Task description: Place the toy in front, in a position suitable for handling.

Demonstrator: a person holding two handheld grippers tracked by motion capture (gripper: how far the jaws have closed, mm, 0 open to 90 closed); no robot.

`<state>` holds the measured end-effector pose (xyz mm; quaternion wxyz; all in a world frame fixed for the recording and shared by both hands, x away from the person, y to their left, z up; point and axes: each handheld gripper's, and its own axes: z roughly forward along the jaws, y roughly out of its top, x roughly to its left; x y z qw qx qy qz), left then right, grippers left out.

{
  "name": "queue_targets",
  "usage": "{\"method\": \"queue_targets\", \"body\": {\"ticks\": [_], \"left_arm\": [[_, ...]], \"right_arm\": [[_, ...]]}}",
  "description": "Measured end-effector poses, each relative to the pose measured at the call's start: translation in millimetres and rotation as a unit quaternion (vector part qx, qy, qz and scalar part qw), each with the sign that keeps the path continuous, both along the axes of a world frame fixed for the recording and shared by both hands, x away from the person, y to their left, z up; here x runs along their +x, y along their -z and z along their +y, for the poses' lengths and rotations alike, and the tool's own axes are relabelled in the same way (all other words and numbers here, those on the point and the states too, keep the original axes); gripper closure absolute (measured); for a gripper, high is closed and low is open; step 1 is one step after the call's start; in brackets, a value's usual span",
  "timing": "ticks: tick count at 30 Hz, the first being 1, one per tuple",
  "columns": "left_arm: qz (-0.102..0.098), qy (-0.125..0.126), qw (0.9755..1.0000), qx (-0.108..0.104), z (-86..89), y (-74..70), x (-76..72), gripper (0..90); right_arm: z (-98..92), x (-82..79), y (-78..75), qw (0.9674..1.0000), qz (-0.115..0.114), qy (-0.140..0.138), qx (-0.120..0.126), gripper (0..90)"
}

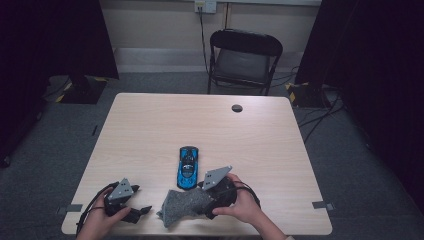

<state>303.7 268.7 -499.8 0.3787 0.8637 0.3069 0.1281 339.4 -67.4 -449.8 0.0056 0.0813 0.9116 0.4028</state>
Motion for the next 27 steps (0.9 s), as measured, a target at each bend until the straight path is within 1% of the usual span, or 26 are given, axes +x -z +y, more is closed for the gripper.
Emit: {"method": "queue_targets", "body": {"ticks": [3,4,5,7,8,9,11,12,14,15,17,20,22,23,27], "left_arm": [[0.000,0.000,1.0000,0.000,0.0,0.0,0.0,12.3],[0.000,0.000,1.0000,0.000,0.0,0.0,0.0,12.3],[0.000,0.000,1.0000,0.000,0.0,0.0,0.0,12.3],[0.000,0.000,1.0000,0.000,0.0,0.0,0.0,12.3],[0.000,0.000,1.0000,0.000,0.0,0.0,0.0,12.3],[0.000,0.000,1.0000,0.000,0.0,0.0,0.0,12.3],[0.000,0.000,1.0000,0.000,0.0,0.0,0.0,12.3],[0.000,0.000,1.0000,0.000,0.0,0.0,0.0,12.3],[0.000,0.000,1.0000,0.000,0.0,0.0,0.0,12.3],[0.000,0.000,1.0000,0.000,0.0,0.0,0.0,12.3],[0.000,0.000,1.0000,0.000,0.0,0.0,0.0,12.3],[0.000,0.000,1.0000,0.000,0.0,0.0,0.0,12.3],[0.000,0.000,1.0000,0.000,0.0,0.0,0.0,12.3],[0.000,0.000,1.0000,0.000,0.0,0.0,0.0,12.3],[0.000,0.000,1.0000,0.000,0.0,0.0,0.0,12.3]], "right_arm": [[8.5,-1.2,3.4,0.9999,0.003,-0.010,-0.008,17.1],[8.5,-1.2,3.4,0.9999,0.003,-0.010,-0.008,17.1],[11.7,-0.8,8.0,0.9997,0.005,-0.014,-0.017,17.8],[12.6,0.0,12.2,0.9996,0.003,-0.014,-0.023,18.9],[12.6,0.3,14.6,0.9996,0.004,-0.016,-0.023,19.2],[12.2,0.2,17.2,0.9996,0.004,-0.017,-0.022,21.5],[11.2,0.3,23.3,0.9995,0.002,-0.010,-0.030,23.4],[10.6,0.7,26.7,0.9995,0.003,-0.010,-0.030,25.7],[9.1,1.1,32.4,0.9995,-0.004,-0.005,-0.032,29.6],[8.2,0.9,33.9,0.9996,-0.004,-0.001,-0.029,32.3],[6.4,0.9,34.5,0.9995,-0.008,0.004,-0.029,39.4],[4.4,-0.7,33.5,0.9990,-0.019,0.002,-0.039,50.0],[2.9,-1.0,32.5,0.9988,-0.021,-0.002,-0.044,56.7],[1.2,-0.9,31.7,0.9987,-0.023,0.001,-0.046,60.6],[-4.4,-1.6,29.2,0.9983,-0.024,0.004,-0.053,65.2]]}}
